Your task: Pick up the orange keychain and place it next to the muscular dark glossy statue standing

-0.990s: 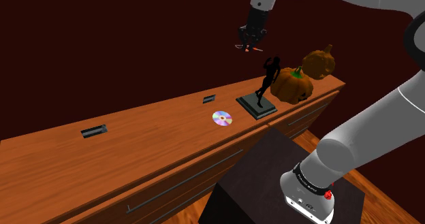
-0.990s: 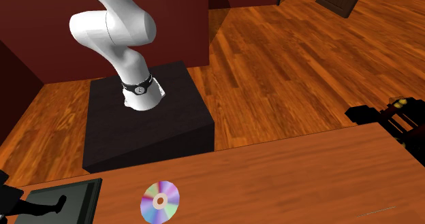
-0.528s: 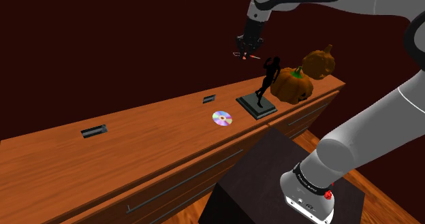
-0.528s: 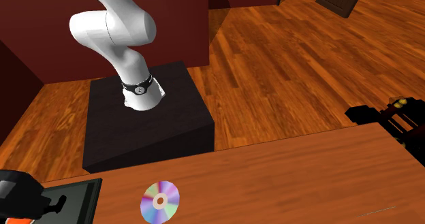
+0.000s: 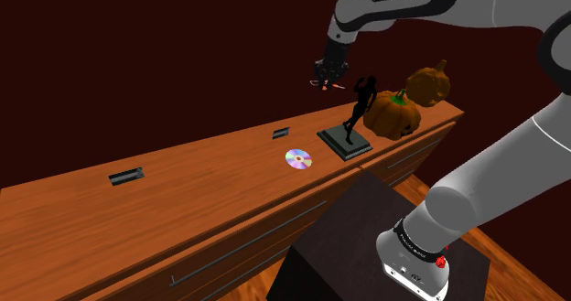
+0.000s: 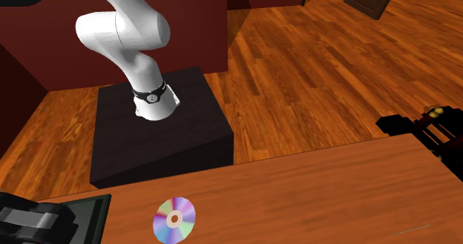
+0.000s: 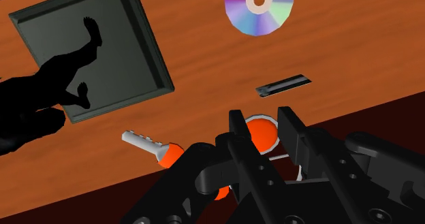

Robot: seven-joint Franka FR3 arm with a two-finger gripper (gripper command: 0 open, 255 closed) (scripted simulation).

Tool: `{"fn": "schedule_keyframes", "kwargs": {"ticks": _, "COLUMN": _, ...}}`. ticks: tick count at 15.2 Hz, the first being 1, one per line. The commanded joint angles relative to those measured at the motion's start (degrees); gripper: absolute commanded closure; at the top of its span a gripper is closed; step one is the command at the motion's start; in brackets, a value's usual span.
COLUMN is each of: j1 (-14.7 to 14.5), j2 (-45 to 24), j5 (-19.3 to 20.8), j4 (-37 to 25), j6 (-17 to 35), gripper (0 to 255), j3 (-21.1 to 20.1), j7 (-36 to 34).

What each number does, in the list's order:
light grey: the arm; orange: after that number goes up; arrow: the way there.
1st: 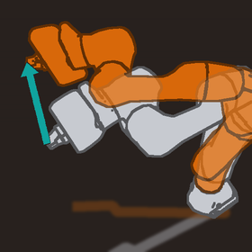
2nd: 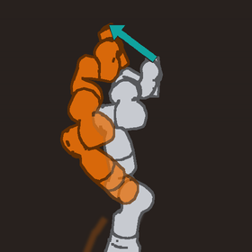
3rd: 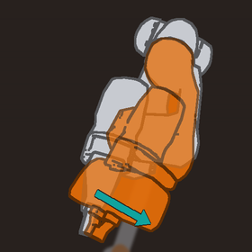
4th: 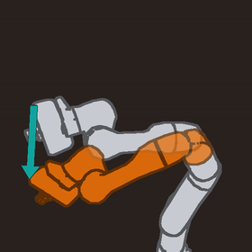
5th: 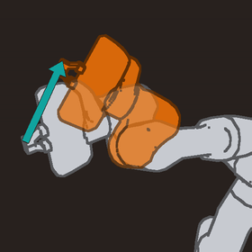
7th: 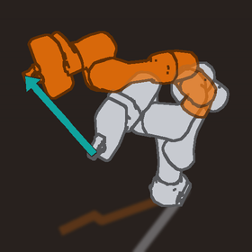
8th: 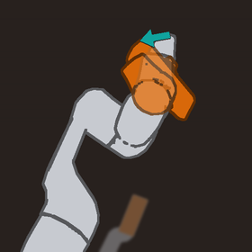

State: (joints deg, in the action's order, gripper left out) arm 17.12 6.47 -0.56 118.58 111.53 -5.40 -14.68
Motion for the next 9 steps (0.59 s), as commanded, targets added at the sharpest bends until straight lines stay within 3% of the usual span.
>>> {"fn": "schedule_keyframes", "kwargs": {"ticks": 1, "j1": 0.01, "j2": -0.33, "j5": 0.03, "j4": 1.19, "j6": 1.55, "gripper": 255, "j3": 0.01, "j7": 0.02}}
{"fn": "schedule_keyframes", "kwargs": {"ticks": 9, "j1": -0.01, "j2": -2.21, "j5": 0.19, "j4": 5.42, "j6": 7.65, "gripper": 255, "j3": -0.06, "j7": -0.11}}
